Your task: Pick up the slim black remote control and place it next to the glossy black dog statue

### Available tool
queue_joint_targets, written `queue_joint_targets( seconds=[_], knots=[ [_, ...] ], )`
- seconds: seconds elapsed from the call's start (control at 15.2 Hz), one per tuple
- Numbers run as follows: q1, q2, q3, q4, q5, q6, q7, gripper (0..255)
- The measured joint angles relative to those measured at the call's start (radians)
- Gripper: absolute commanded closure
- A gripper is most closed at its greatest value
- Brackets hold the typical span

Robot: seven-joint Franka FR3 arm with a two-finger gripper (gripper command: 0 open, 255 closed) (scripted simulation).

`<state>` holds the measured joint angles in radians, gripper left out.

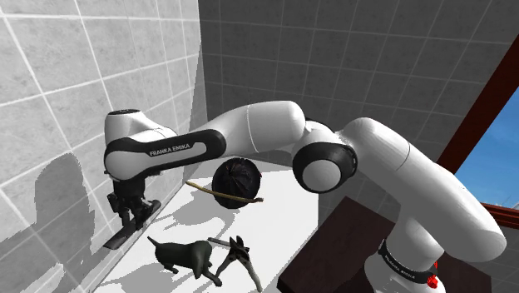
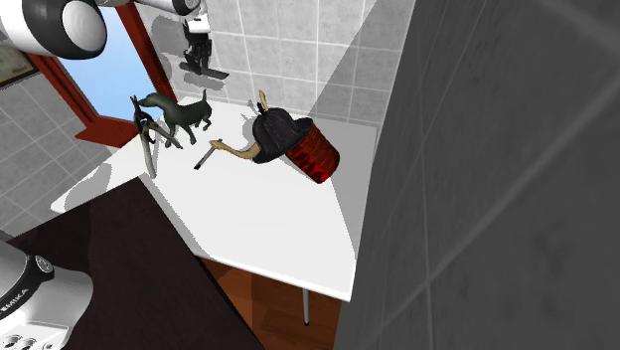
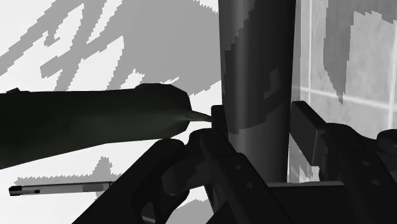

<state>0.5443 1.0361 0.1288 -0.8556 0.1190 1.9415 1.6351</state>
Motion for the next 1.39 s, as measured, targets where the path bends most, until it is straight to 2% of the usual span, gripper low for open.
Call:
queue_joint_targets(
  seconds=[0.99,1.39],
  knots=[
    [0.004,0.105,-0.001,-0.013,0.001,0.117,-0.022,255],
    [0.007,0.175,-0.002,0.030,0.000,0.142,-0.029,255]
  ],
)
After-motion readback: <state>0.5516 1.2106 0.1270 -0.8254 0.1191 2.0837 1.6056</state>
